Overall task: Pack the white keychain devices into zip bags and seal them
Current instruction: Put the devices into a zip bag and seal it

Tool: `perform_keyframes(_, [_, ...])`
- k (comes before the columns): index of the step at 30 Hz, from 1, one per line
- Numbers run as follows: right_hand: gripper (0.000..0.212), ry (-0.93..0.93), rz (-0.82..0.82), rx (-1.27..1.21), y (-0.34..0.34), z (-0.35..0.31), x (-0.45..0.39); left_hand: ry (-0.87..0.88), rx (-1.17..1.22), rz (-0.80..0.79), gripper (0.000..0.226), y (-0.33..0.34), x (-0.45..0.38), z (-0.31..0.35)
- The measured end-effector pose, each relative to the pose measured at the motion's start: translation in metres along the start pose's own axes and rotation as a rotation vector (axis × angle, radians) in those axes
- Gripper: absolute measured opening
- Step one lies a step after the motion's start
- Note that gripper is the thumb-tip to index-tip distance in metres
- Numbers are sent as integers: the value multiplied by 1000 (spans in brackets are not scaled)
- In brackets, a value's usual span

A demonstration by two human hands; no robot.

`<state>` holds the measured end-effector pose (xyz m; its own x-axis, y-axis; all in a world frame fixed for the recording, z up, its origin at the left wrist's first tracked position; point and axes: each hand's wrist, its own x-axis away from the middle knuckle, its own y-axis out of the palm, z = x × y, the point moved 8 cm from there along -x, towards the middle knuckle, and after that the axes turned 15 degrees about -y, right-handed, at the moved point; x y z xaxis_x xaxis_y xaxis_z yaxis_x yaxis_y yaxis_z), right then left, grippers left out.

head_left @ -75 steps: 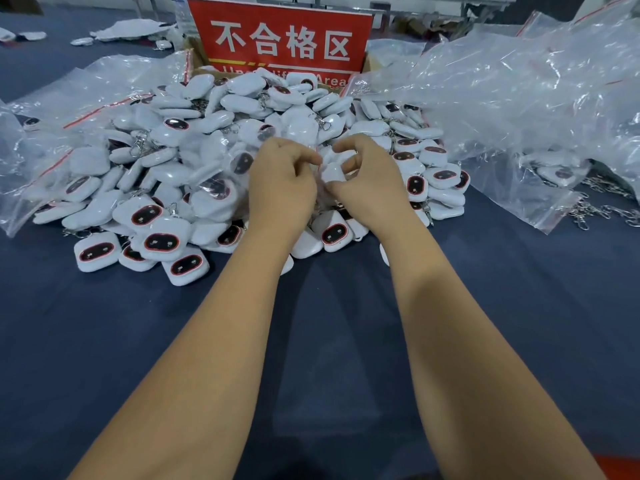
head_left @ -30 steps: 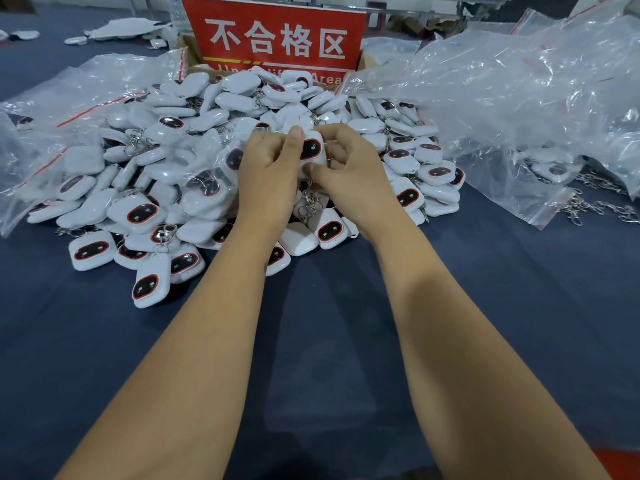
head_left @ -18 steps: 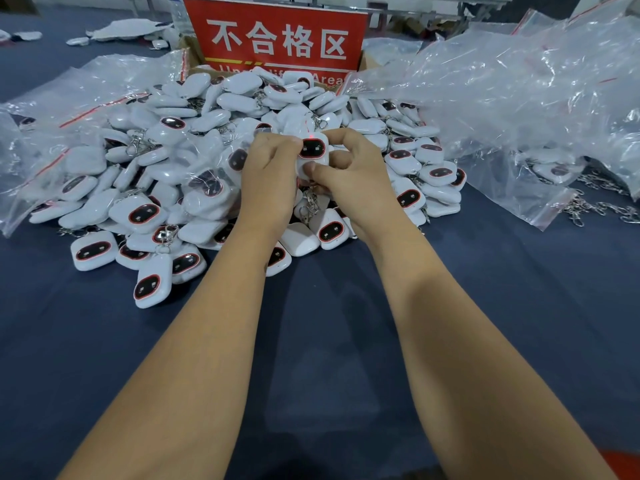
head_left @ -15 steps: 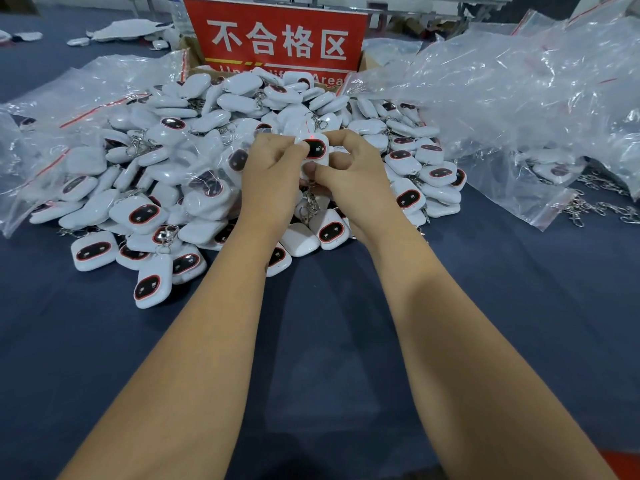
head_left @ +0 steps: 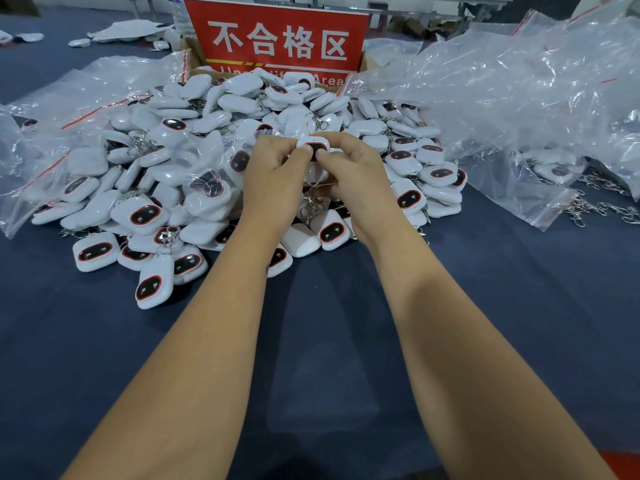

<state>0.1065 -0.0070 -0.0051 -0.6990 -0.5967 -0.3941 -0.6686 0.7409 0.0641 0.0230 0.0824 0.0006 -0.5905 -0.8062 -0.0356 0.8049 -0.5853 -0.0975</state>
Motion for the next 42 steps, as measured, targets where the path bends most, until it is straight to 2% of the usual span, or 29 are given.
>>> perform_keyframes(4, [20,-30,-25,38,0,-2,1,-7,11,-19,26,0,3,1])
perform_keyframes(8, [23,-52,-19,62,-1,-5,1,-8,12,-40,39,2,5,3])
perform_keyframes(19, [23,-76,-9,89,0,-8,0,13,-53,-32,26,3,8,7])
perform_keyframes(24, [23,-69,-12,84,0,-9,2,30,-77,-26,31,2,5,4])
perform_keyframes(29, [23,-60,-18,72,-1,-9,2,40,-87,-30,23,2,3,3])
perform_keyframes(42, [17,-2,39,78,-4,-7,2,40,-9,14,31,-3,6,5])
